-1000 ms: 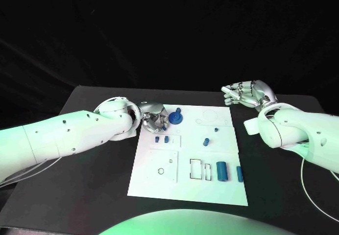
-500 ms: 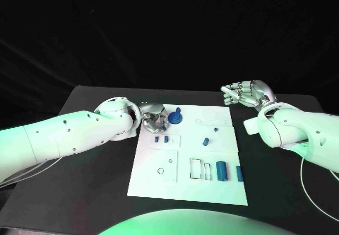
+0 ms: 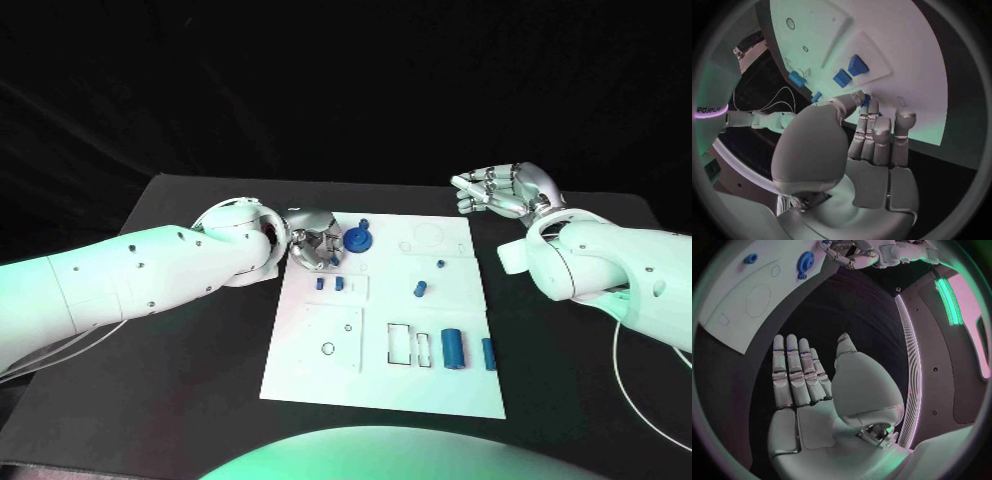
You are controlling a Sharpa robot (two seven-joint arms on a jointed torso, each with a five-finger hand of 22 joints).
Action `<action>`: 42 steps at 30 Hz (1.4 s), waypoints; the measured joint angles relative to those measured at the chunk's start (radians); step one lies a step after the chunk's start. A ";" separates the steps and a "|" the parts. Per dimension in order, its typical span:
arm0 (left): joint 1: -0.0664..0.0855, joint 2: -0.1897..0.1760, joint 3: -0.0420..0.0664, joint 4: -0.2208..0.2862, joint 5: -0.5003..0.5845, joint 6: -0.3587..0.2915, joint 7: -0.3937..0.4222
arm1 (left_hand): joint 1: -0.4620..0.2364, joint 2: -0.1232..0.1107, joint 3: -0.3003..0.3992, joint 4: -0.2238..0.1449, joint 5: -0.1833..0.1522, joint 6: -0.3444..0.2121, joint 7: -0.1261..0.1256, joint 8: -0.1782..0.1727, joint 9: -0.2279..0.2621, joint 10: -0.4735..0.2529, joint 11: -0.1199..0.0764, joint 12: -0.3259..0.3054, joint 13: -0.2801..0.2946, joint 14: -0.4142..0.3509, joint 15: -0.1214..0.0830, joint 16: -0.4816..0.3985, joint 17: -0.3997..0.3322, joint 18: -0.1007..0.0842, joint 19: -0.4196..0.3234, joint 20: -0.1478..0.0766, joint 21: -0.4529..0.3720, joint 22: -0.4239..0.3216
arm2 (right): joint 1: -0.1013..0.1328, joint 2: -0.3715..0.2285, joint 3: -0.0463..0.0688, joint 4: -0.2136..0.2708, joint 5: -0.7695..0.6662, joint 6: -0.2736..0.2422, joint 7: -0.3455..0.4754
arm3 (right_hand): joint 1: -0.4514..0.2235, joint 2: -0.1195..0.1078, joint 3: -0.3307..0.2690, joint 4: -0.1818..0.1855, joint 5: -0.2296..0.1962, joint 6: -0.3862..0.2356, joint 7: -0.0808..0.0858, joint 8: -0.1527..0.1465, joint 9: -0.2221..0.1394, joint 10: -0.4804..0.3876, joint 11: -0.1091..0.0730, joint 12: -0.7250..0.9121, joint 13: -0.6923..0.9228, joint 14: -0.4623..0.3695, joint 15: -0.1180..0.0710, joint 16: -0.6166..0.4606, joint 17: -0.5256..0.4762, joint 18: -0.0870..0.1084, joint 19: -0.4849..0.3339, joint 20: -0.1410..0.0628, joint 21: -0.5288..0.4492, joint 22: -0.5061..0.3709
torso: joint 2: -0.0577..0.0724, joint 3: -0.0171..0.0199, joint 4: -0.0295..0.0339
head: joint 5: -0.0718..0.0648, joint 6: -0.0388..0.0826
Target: Assemble the parts on the task board
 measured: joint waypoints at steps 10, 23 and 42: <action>0.000 -0.001 0.000 -0.001 0.001 0.000 -0.002 | -0.011 -0.011 -0.008 0.008 0.000 -0.011 0.003 -0.018 -0.002 -0.004 0.004 -0.009 0.001 0.000 0.000 0.000 -0.006 0.000 0.000 0.000 -0.004 -0.005 | 0.000 0.000 0.000 -0.001 0.000 0.000 0.000 | 0.000 0.000 0.000 0.000 0.000 0.000 0.000 0.000 0.000 0.000 0.000 0.000 0.000 0.000 0.000 0.000 0.000 0.000 0.000 0.000 0.000 0.000 | 0.000 -0.0003 0.0001 | 0.000 -0.001; 0.000 -0.007 0.000 -0.002 0.001 -0.001 -0.006 | -0.020 -0.020 -0.019 0.019 0.000 -0.034 0.005 -0.045 -0.007 -0.007 0.007 -0.013 0.004 0.000 0.000 0.000 -0.007 0.000 0.000 0.000 -0.008 -0.010 | 0.000 -0.001 0.000 0.000 -0.001 0.000 0.000 | 0.004 0.004 0.000 0.000 0.000 -0.001 -0.001 0.000 -0.001 0.000 0.000 0.000 0.000 0.000 0.000 0.000 -0.001 0.000 0.000 0.000 0.000 -0.001 | 0.000 0.0005 -0.0005 | 0.000 0.000; 0.000 -0.101 0.021 0.026 0.084 -0.029 -0.013 | 0.082 0.011 -0.180 0.057 0.000 -0.115 0.024 -0.148 -0.033 -0.215 0.071 -0.113 -0.037 -0.219 0.061 -0.144 -0.383 0.040 -0.201 0.050 -0.203 -0.253 | 0.000 -0.033 0.000 0.032 -0.234 0.093 -0.047 | 0.296 -0.045 0.087 -0.107 0.004 0.112 -0.042 0.029 -0.005 0.052 -0.062 -0.014 -0.002 0.213 -0.083 0.124 0.071 0.000 0.157 -0.083 0.136 0.043 | -0.002 0.0000 -0.0007 | -0.009 0.003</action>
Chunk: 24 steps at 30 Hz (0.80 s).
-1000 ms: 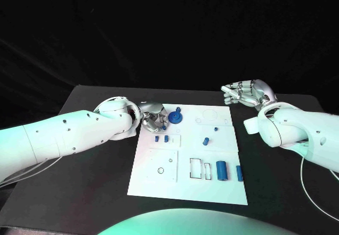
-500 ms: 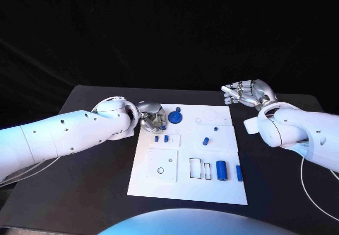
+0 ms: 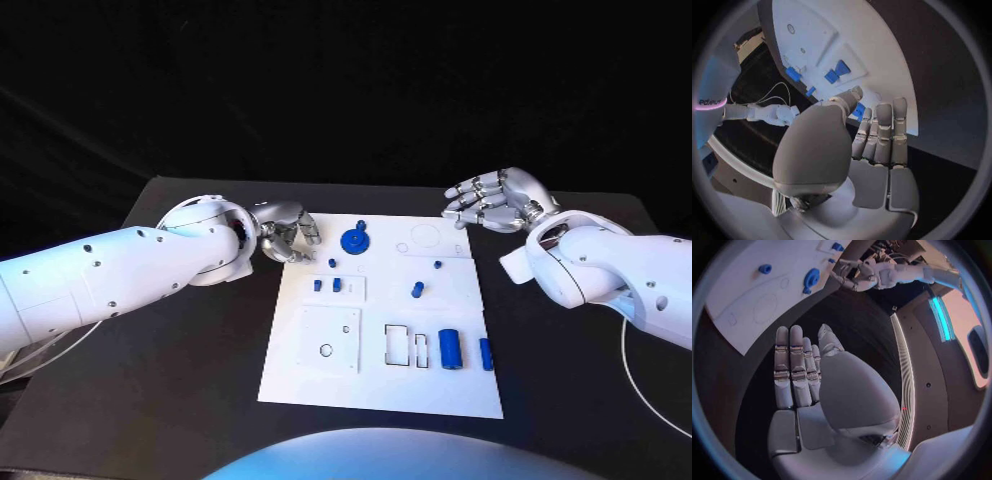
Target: Assemble the parts on the task board
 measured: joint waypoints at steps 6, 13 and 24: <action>0.001 -0.047 0.007 -0.005 0.283 -0.052 0.067 | 0.021 0.002 0.108 0.008 0.000 0.035 0.035 0.000 -0.005 0.032 0.002 0.020 -0.009 -0.046 -0.003 -0.082 -0.059 0.000 -0.021 -0.007 -0.045 -0.029 | 0.000 -0.021 0.001 0.044 -0.242 0.098 -0.073 | 0.031 -0.063 0.086 0.055 0.000 0.053 -0.029 0.004 -0.018 0.104 -0.031 -0.069 0.002 0.132 -0.051 0.194 0.161 0.000 0.073 -0.052 0.190 0.145 | 0.000 -0.0016 -0.0018 | -0.022 0.011; 0.001 -0.079 0.009 0.016 0.794 -0.078 0.247 | -0.036 -0.006 0.086 0.037 0.000 0.035 0.035 0.000 -0.007 0.037 0.000 0.033 -0.009 -0.050 0.000 -0.113 -0.081 0.000 -0.028 0.000 -0.098 -0.064 | 0.000 -0.025 0.001 0.059 -0.568 0.170 -0.196 | -0.041 -0.155 0.211 0.106 0.000 0.065 -0.031 -0.002 -0.024 0.134 -0.037 -0.146 0.006 0.154 -0.058 0.621 0.491 -0.024 0.138 -0.063 0.582 0.504 | 0.000 -0.0033 -0.0007 | -0.056 0.019; 0.001 -0.097 0.009 0.038 1.165 -0.081 0.389 | -0.039 -0.007 0.071 0.038 0.000 0.035 0.035 0.001 -0.007 0.044 -0.004 0.044 -0.008 -0.057 0.000 -0.123 -0.086 0.000 -0.028 0.000 -0.119 -0.081 | -0.010 -0.013 0.001 0.069 -0.832 0.256 -0.304 | -0.087 -0.180 0.188 0.101 0.000 0.054 -0.020 -0.008 -0.017 0.083 -0.018 -0.160 0.015 0.159 -0.042 0.999 0.780 -0.070 0.225 -0.043 0.946 0.852 | 0.002 -0.0016 0.0008 | -0.076 0.022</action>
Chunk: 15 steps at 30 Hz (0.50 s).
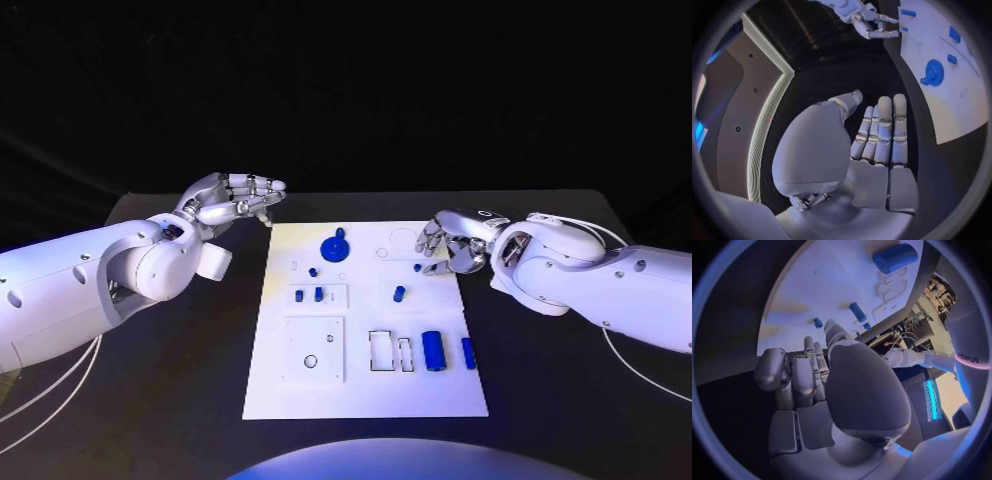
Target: Assemble the parts on the task board
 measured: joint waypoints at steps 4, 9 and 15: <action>0.000 -0.002 0.000 0.004 0.040 -0.001 0.018 | -0.003 0.004 0.000 0.000 0.000 0.007 0.000 0.004 0.001 0.002 0.002 0.000 0.001 0.000 0.000 -0.004 -0.001 0.000 0.000 0.000 -0.004 -0.002 | -0.006 0.010 0.000 0.001 -0.042 0.010 -0.018 | 0.000 0.000 -0.003 -0.003 0.000 -0.003 0.003 0.000 0.003 0.000 0.000 0.000 0.003 0.000 0.000 0.047 0.037 0.000 0.016 0.003 0.051 0.049 | 0.000 0.0002 0.0001 | 0.000 0.000; 0.000 -0.004 0.000 0.008 0.066 -0.002 0.032 | -0.003 0.004 -0.003 -0.003 0.000 0.007 0.000 0.004 0.001 0.002 0.002 0.004 0.001 0.000 0.000 -0.004 -0.001 0.000 0.000 0.000 -0.004 -0.003 | -0.017 0.025 0.000 0.000 -0.072 0.014 -0.032 | 0.020 0.020 0.012 0.000 0.000 -0.003 0.003 0.000 0.005 0.009 -0.001 0.005 0.005 0.000 0.000 0.082 0.061 -0.015 0.031 0.002 0.094 0.091 | 0.000 0.0009 0.0006 | 0.003 -0.001; 0.000 -0.006 0.000 0.011 0.084 -0.004 0.041 | -0.003 0.004 -0.006 0.000 0.000 0.007 0.000 0.004 0.001 0.002 0.002 0.004 0.001 0.000 0.000 -0.004 -0.002 0.000 0.000 0.000 -0.004 -0.004 | -0.026 0.040 0.000 -0.010 -0.092 0.018 -0.043 | 0.032 0.032 0.098 0.004 0.000 0.010 -0.010 0.000 0.009 0.030 -0.010 0.005 0.003 0.000 0.000 0.109 0.075 -0.015 0.048 -0.002 0.147 0.108 | 0.001 0.0009 0.0006 | 0.005 -0.002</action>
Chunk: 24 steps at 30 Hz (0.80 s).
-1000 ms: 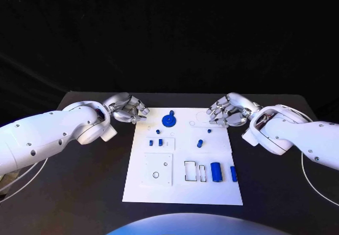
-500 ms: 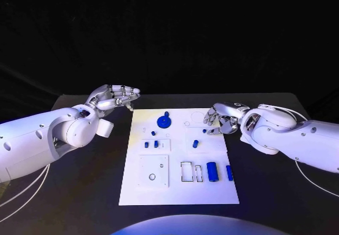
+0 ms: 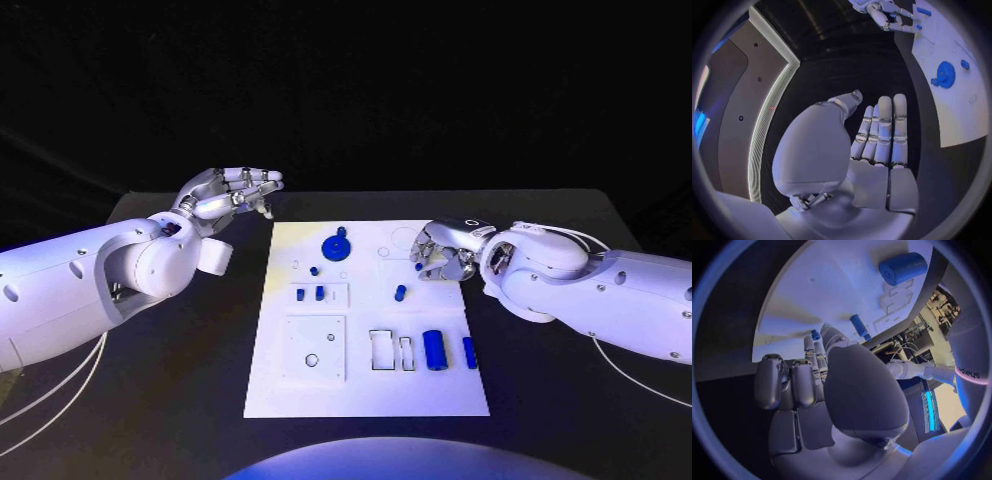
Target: Assemble the parts on the task board
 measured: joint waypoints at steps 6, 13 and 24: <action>0.000 -0.001 0.000 0.002 0.008 -0.001 0.003 | 0.000 0.000 0.000 0.000 0.000 0.000 0.000 0.000 0.000 0.004 -0.004 0.000 0.000 0.000 0.000 0.000 0.000 0.000 0.000 0.000 0.000 0.000 | -0.004 0.011 0.000 -0.014 -0.009 0.004 -0.007 | 0.000 0.000 0.069 -0.001 0.000 0.010 -0.002 0.006 0.003 0.012 -0.002 0.000 -0.004 0.000 0.000 0.009 0.000 -0.015 0.006 -0.001 0.015 0.000 | 0.000 -0.0002 0.0000 | 0.002 -0.001; 0.000 -0.003 0.000 0.005 0.013 -0.001 0.004 | 0.005 0.005 0.000 0.000 0.000 0.000 0.000 0.000 0.000 0.007 0.000 0.004 0.000 0.000 0.000 -0.004 -0.002 0.000 0.004 -0.004 -0.008 -0.004 | -0.006 0.024 0.003 -0.027 -0.016 0.006 -0.013 | -0.020 -0.012 0.156 -0.008 0.000 0.014 -0.006 0.011 0.010 0.021 -0.004 0.003 -0.004 0.000 0.000 0.019 -0.002 -0.015 0.010 -0.004 0.035 0.000 | 0.000 -0.0002 -0.0001 | 0.003 -0.004; 0.000 -0.005 0.000 0.007 0.015 0.000 0.001 | 0.005 0.005 0.000 0.000 0.000 0.000 0.000 0.000 0.000 0.007 0.000 0.004 0.000 0.000 0.000 -0.004 -0.001 0.000 0.004 -0.004 -0.008 -0.005 | -0.014 0.037 0.009 -0.033 -0.044 0.006 -0.031 | -0.044 -0.025 0.240 -0.049 -0.001 0.051 -0.022 0.041 0.036 0.068 -0.022 0.003 0.003 -0.001 -0.013 0.027 -0.007 -0.031 0.046 -0.012 0.104 0.000 | 0.000 0.0001 -0.0012 | 0.004 -0.008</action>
